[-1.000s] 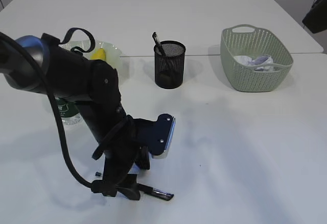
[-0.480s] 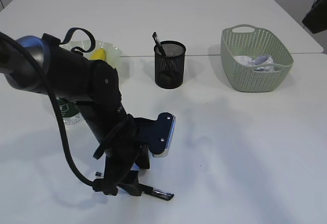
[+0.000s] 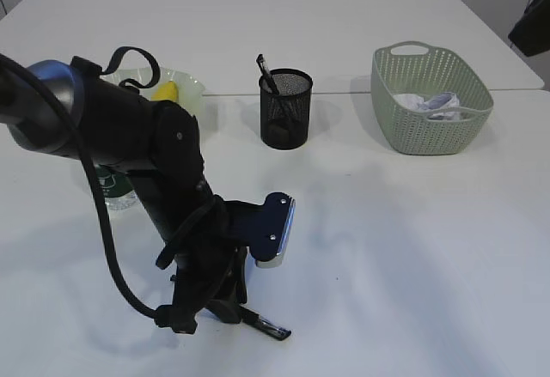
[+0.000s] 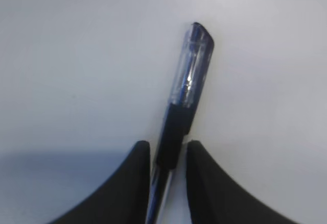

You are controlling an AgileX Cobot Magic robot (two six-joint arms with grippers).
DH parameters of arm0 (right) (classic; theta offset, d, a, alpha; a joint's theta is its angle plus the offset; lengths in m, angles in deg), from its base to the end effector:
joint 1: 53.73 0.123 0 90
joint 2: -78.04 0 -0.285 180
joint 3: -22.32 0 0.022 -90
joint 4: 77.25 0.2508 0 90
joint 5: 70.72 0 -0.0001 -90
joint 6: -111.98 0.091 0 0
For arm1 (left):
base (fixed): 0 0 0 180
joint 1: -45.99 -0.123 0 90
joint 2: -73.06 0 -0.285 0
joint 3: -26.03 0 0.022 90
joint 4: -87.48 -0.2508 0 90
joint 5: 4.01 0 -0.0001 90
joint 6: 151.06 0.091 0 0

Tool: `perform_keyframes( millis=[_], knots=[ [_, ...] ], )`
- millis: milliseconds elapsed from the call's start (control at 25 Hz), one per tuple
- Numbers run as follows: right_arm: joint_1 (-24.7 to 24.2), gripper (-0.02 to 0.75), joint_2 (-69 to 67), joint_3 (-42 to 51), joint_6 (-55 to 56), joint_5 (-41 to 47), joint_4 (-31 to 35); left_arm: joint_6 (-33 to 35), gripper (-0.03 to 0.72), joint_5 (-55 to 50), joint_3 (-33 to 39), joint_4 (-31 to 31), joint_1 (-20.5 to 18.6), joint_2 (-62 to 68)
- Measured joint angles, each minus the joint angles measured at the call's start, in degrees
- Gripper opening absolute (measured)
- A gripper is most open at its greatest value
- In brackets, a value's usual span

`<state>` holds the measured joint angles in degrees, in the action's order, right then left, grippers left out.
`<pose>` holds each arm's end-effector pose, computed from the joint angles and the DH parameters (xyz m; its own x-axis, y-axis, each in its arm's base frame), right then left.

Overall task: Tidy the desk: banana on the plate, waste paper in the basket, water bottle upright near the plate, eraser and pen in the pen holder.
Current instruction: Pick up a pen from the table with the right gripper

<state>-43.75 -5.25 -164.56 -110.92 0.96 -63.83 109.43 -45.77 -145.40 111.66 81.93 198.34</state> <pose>0.2455 0.0636 0.4114 -0.4718 -0.7011 -0.5347 -0.7419 0.6434 -0.1889 0.2860 -0.2380 0.1109 0.1446 0.9441 -0.2962 0.9873 -0.1574 -0.0199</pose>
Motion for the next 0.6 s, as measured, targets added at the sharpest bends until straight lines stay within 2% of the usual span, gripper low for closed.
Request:
perform_keyframes(
  millis=[360, 600],
  knots=[
    [0.0, 0.269, 0.0, 0.0, 0.0, 0.09, 0.0, -0.21, 0.046, -2.04, 0.0, 1.97, 0.0, -0.5],
    [0.0, 0.269, 0.0, 0.0, 0.0, 0.09, 0.0, -0.24, 0.036, -2.79, 0.0, 2.01, 0.0, -1.04]
  ],
)
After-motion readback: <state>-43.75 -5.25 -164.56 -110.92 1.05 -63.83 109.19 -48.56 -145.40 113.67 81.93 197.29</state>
